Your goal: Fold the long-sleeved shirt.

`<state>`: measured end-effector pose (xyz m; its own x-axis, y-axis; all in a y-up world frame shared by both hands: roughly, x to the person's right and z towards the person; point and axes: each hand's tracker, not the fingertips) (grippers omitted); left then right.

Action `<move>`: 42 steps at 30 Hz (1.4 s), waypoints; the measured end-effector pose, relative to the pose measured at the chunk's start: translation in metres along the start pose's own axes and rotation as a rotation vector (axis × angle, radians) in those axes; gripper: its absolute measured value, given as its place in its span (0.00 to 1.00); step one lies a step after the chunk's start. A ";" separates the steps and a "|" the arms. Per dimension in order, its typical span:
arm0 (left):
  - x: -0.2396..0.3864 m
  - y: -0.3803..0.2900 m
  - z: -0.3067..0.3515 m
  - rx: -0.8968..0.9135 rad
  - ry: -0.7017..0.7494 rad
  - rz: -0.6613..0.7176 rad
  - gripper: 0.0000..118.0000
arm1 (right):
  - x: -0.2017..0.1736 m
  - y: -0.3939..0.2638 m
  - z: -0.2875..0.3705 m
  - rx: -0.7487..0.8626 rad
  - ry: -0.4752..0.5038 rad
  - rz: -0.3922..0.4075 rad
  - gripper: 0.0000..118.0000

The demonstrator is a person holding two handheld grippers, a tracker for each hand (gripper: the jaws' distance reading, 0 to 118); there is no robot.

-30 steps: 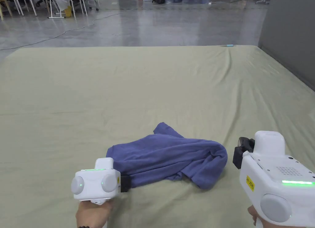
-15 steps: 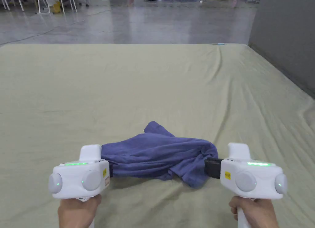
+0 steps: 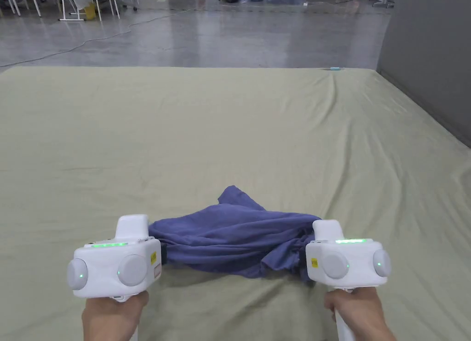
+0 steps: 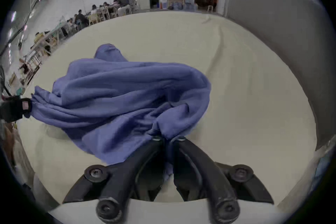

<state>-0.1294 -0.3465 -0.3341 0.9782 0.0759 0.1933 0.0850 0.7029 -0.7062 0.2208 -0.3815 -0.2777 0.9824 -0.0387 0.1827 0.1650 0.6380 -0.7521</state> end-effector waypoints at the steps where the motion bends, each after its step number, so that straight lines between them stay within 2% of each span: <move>1: -0.001 0.004 0.004 0.017 -0.007 0.010 0.00 | 0.006 0.003 0.005 0.009 0.039 -0.055 0.03; 6: -0.006 0.038 0.035 0.152 -0.029 0.041 0.00 | 0.026 0.029 0.047 0.152 0.032 -0.093 0.03; 9: -0.011 0.068 0.053 0.218 -0.054 0.059 0.00 | 0.029 0.056 0.074 0.225 0.082 -0.109 0.03; 14: -0.016 0.132 0.081 0.340 -0.050 0.044 0.00 | 0.023 0.119 0.106 0.340 0.081 -0.033 0.03; 19: -0.015 0.220 0.107 0.468 -0.016 0.002 0.00 | 0.013 0.208 0.125 0.432 0.055 0.050 0.03; 22: -0.015 0.279 0.115 0.529 0.024 -0.008 0.00 | 0.010 0.266 0.135 0.479 0.066 0.062 0.03; 27: -0.027 0.368 0.121 0.566 0.083 0.001 0.00 | 0.008 0.355 0.151 0.540 -0.006 0.108 0.03; 30: -0.032 0.408 0.126 0.581 0.121 0.006 0.00 | 0.016 0.398 0.162 0.568 -0.027 0.086 0.03; 33: -0.032 0.434 0.131 0.606 0.137 -0.017 0.00 | 0.023 0.427 0.169 0.596 -0.042 0.038 0.03; 36: -0.026 0.445 0.132 0.637 0.150 -0.044 0.00 | 0.027 0.442 0.168 0.609 -0.073 0.040 0.03; 42: -0.019 0.429 0.092 0.587 0.139 -0.079 0.00 | 0.036 0.423 0.120 0.524 -0.063 0.017 0.03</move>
<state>-0.1288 0.0189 -0.5785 0.9922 -0.0578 0.1108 0.0784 0.9783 -0.1917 0.3152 -0.0208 -0.5130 0.9748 0.0109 0.2230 0.0676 0.9377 -0.3409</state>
